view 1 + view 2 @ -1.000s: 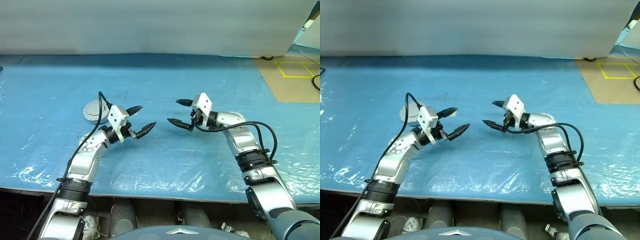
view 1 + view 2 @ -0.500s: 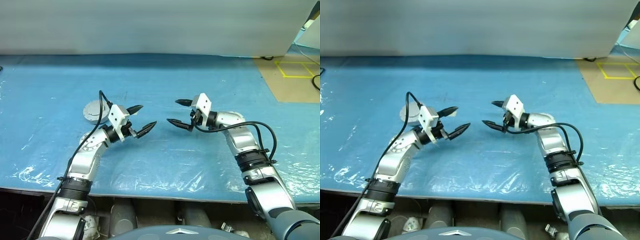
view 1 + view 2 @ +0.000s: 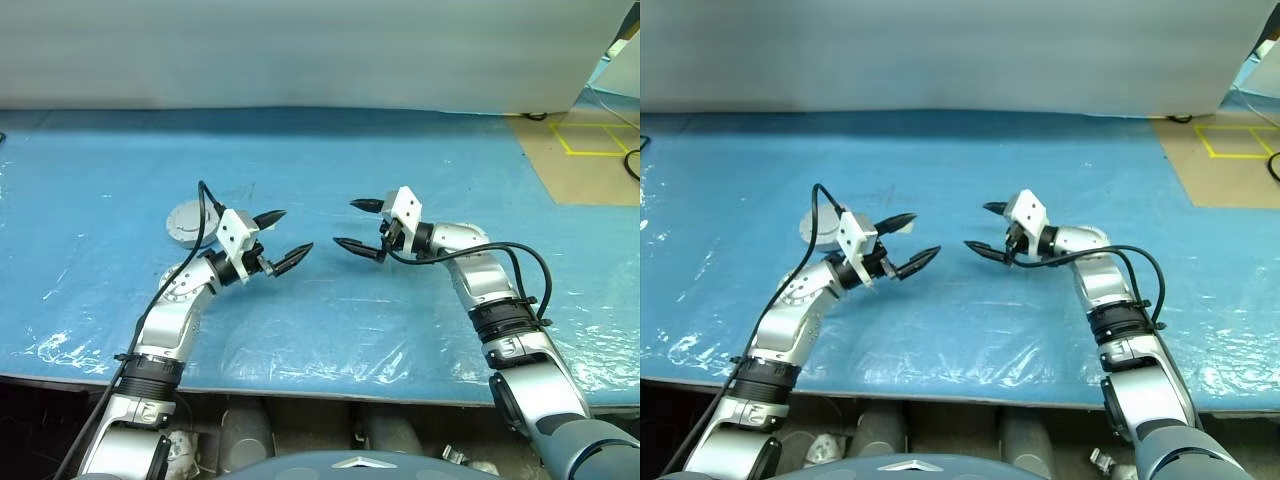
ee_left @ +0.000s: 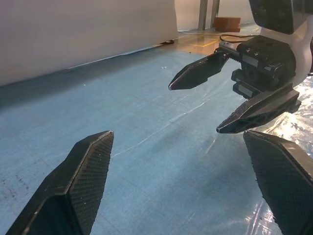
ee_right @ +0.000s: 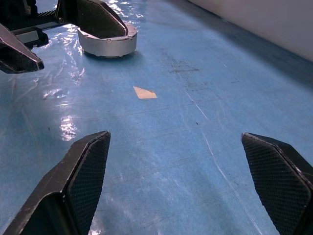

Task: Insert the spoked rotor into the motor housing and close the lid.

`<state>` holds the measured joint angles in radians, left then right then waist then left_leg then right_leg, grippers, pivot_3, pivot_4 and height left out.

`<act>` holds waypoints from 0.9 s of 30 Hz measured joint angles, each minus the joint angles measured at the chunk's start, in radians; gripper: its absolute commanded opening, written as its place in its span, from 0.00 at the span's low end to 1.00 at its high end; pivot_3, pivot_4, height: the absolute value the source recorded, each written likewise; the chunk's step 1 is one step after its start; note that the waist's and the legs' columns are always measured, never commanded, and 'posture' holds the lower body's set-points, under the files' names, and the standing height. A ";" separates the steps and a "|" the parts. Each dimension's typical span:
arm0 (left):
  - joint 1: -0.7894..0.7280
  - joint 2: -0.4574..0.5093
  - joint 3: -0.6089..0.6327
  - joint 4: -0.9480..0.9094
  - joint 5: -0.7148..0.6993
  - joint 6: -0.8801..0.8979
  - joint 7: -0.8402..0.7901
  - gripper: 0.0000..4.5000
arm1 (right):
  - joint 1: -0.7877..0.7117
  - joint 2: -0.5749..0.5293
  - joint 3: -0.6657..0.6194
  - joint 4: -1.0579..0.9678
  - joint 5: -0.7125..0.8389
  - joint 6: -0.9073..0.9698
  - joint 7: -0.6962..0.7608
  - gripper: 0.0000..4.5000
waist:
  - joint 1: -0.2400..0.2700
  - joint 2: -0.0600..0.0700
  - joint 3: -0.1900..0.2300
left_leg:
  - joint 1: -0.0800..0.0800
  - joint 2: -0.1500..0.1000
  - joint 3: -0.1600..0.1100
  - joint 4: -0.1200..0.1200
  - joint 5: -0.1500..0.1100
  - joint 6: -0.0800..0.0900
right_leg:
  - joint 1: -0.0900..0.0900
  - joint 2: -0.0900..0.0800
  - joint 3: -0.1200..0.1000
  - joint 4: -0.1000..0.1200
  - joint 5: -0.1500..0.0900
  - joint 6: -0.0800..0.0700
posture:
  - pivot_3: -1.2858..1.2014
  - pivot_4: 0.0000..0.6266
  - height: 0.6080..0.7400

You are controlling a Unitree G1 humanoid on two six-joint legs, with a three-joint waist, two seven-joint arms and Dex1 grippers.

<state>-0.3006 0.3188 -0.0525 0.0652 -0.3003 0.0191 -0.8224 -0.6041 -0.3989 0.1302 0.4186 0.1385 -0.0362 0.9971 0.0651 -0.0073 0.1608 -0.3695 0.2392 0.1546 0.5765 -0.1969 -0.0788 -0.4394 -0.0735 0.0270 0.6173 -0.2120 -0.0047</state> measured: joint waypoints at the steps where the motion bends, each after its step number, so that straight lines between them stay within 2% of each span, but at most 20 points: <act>1: 0.000 0.000 0.000 0.000 0.000 0.000 0.000 1.00 | 0.000 0.000 0.000 0.000 0.000 0.000 0.000 1.00 | 0.000 0.000 0.000 | 0.000 0.000 0.000 0.000 0.000 0.000 | 0.000 0.000 0.000 0.000 0.000 0.000 | 0.52 0.24 1.00; 27: 0.000 0.000 0.000 0.005 0.005 0.000 -0.001 1.00 | -0.003 0.000 0.001 0.004 -0.014 -0.001 0.000 1.00 | 0.000 0.000 0.000 | 0.000 0.000 0.000 0.000 0.000 0.000 | 0.000 0.000 0.000 0.000 0.000 0.000 | 0.52 0.24 1.00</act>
<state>-0.3007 0.3187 -0.0527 0.0704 -0.2957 0.0192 -0.8238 -0.6073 -0.3989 0.1313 0.4223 0.1248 -0.0373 0.9974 0.0651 -0.0073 0.1608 -0.3694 0.2392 0.1546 0.5765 -0.1969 -0.0788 -0.4394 -0.0735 0.0270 0.6173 -0.2120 -0.0047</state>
